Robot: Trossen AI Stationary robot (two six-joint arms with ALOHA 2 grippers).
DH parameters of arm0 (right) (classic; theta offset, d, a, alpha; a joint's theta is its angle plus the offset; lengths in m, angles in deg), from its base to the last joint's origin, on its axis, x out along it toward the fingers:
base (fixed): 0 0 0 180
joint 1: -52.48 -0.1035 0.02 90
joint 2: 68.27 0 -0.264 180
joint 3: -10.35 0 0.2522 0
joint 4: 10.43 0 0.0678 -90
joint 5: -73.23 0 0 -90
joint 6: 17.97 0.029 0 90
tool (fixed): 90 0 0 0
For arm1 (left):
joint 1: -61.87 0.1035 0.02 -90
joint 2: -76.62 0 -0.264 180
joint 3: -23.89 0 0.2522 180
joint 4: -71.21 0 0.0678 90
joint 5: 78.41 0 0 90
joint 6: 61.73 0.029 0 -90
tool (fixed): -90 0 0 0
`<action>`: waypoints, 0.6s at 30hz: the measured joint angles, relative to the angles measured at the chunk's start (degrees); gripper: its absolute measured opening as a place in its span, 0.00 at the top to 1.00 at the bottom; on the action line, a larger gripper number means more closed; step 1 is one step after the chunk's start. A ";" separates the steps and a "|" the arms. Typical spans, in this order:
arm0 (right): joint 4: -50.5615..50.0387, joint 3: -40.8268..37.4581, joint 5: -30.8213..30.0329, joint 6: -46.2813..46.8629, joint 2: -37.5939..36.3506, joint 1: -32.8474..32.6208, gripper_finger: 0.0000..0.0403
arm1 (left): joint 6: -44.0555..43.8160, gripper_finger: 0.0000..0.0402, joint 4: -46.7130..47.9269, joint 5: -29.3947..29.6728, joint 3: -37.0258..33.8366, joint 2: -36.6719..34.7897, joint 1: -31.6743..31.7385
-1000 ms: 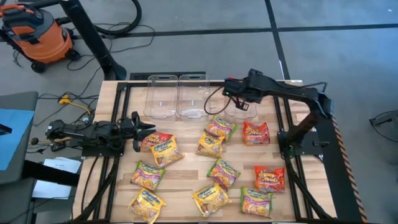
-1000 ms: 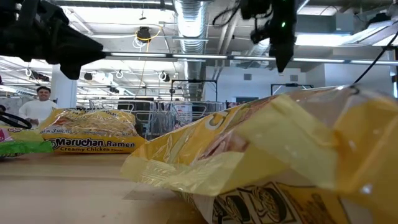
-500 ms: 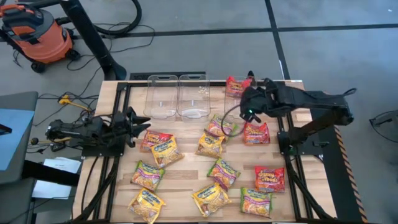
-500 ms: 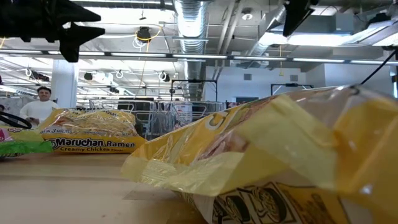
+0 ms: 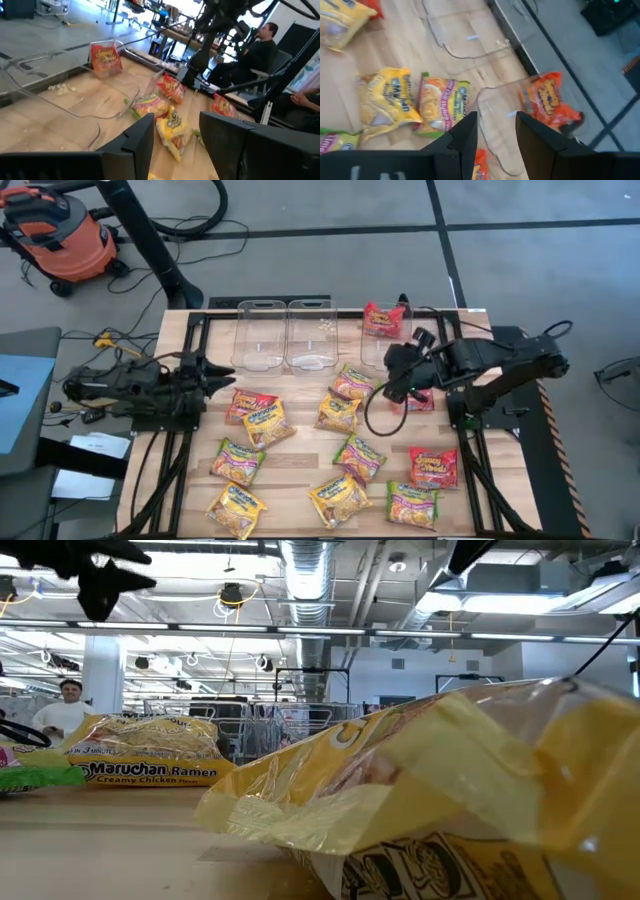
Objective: Sort Maruchan noodles
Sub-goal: Put the yellow noodle pack into the middle transparent bin
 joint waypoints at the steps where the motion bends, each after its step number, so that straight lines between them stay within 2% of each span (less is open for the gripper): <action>1: 0.31 0.11 -0.15 -0.01 0.40 -0.36 0.61 | -0.03 0.64 1.48 -0.12 1.58 1.38 0.01; 6: 1.04 0.09 -0.27 -0.18 1.93 -1.67 0.61 | 0.12 0.64 9.46 -1.71 9.44 8.30 0.02; 9: 0.57 -0.07 0.09 -0.20 2.99 -1.69 0.61 | 0.50 0.64 10.65 -2.35 12.28 11.72 0.00; 13: -0.12 0.00 0.14 -0.21 4.80 -1.62 0.61 | 2.31 0.64 10.56 -5.27 14.08 15.45 -0.03; 18: -0.29 0.00 1.64 -0.42 7.07 -1.62 0.61 | -2.34 0.64 11.30 -7.57 14.06 19.73 0.00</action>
